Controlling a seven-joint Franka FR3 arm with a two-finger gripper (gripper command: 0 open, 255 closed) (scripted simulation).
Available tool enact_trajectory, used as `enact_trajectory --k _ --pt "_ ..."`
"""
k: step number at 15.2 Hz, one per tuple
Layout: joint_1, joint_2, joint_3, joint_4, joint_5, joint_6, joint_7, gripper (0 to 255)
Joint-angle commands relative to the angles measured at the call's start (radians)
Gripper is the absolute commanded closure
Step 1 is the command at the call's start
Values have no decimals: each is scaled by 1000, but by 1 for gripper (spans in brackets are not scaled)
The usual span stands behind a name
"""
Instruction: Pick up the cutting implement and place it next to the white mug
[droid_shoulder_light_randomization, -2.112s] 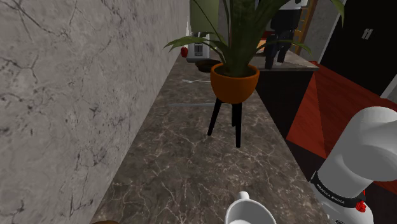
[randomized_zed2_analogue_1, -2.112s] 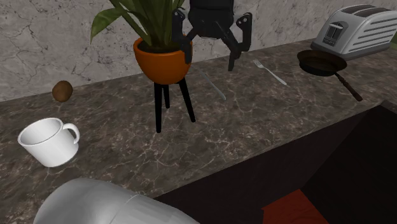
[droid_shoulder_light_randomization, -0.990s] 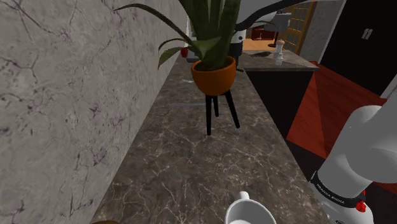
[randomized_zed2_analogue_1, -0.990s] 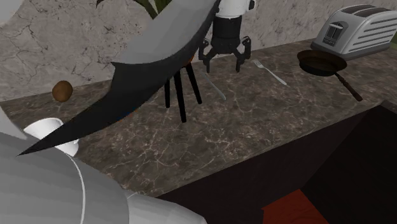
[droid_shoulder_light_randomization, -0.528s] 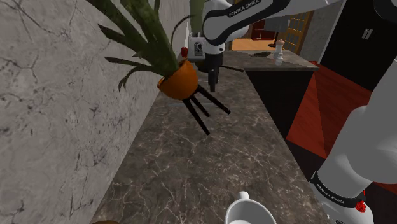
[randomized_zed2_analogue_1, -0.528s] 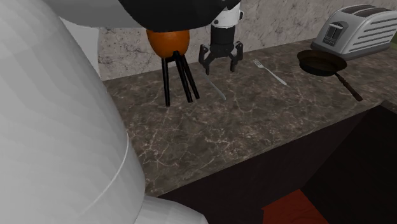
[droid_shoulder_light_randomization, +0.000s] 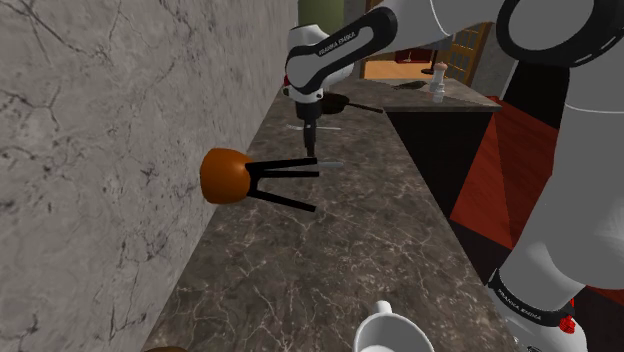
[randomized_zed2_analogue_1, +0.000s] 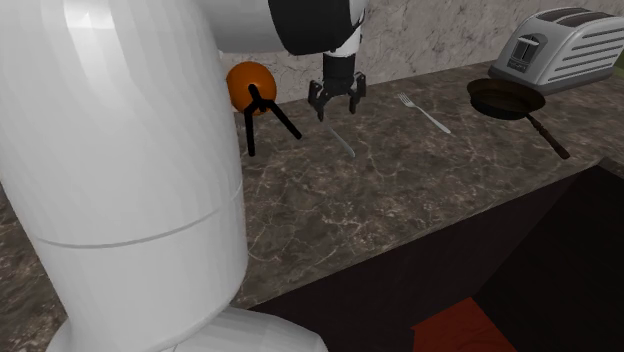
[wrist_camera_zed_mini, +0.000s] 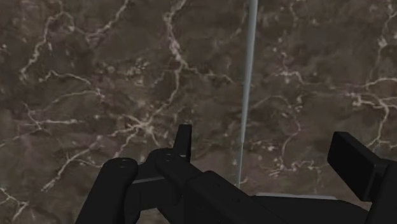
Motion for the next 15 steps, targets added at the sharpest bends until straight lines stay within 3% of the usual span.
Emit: enact_trajectory --k 1,7,14,15 --pt "0 23 3 -4 1 27 -8 0" --pt "-1 49 3 -45 4 94 -9 0" --pt "-1 49 3 -45 4 94 -9 0" --pt "-1 49 3 -45 4 94 -9 255"
